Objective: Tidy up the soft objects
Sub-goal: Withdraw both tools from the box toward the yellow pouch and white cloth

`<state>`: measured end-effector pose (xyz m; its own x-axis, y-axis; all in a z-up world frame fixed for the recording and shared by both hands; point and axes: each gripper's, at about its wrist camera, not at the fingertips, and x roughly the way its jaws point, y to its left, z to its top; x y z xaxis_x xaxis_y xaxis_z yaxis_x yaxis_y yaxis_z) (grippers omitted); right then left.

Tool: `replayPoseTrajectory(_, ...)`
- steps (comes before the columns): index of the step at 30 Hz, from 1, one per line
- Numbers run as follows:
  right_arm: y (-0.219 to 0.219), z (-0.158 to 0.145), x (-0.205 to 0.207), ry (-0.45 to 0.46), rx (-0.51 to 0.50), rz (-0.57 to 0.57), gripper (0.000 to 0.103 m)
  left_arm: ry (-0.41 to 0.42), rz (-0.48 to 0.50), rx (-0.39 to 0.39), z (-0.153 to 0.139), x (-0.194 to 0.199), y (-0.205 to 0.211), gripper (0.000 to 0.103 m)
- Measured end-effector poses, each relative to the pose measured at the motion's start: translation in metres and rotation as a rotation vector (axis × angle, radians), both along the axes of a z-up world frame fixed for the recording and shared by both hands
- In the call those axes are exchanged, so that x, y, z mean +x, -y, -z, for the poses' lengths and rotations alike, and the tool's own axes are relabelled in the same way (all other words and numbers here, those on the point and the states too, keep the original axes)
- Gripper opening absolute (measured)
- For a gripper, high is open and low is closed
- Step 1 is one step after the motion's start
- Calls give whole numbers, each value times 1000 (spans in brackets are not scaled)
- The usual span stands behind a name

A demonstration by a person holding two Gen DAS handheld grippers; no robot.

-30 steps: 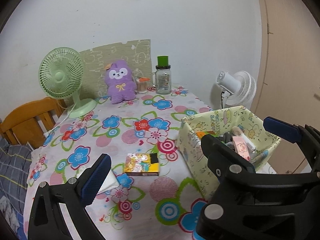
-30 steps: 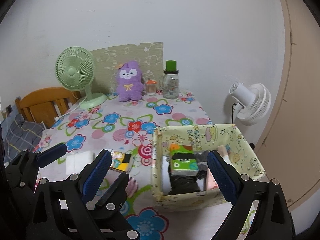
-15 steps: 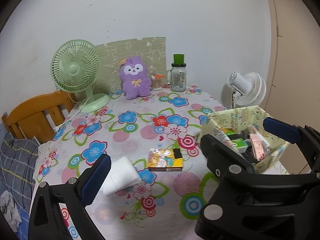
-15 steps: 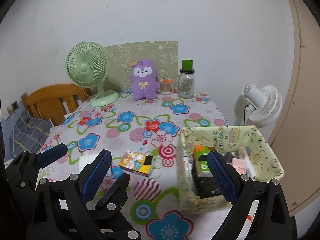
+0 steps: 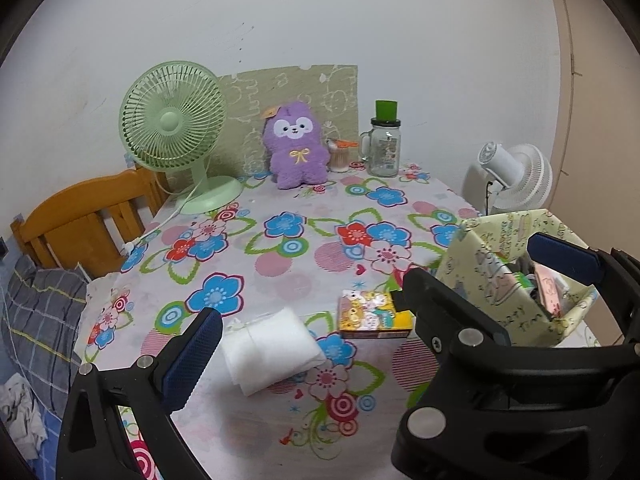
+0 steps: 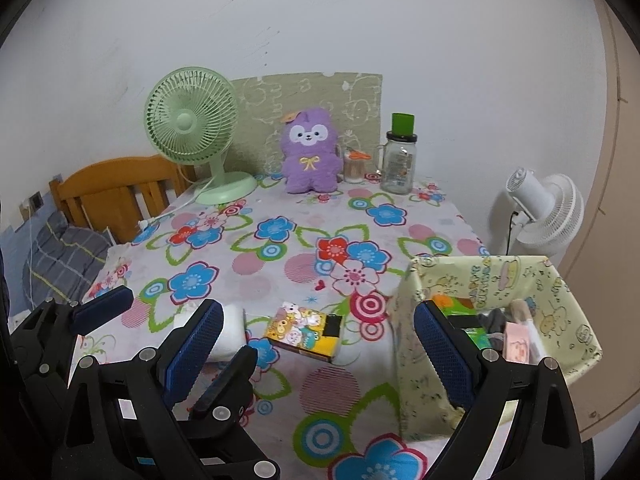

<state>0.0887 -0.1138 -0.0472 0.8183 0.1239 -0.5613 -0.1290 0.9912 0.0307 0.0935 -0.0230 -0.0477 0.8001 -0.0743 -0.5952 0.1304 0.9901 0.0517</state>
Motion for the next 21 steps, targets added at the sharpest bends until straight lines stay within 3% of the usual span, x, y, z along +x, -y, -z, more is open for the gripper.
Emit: replayPoseTrajectory(21,-28,37,48,-99,-13,-31,98,-89,-49,-2,38,42,-34,102)
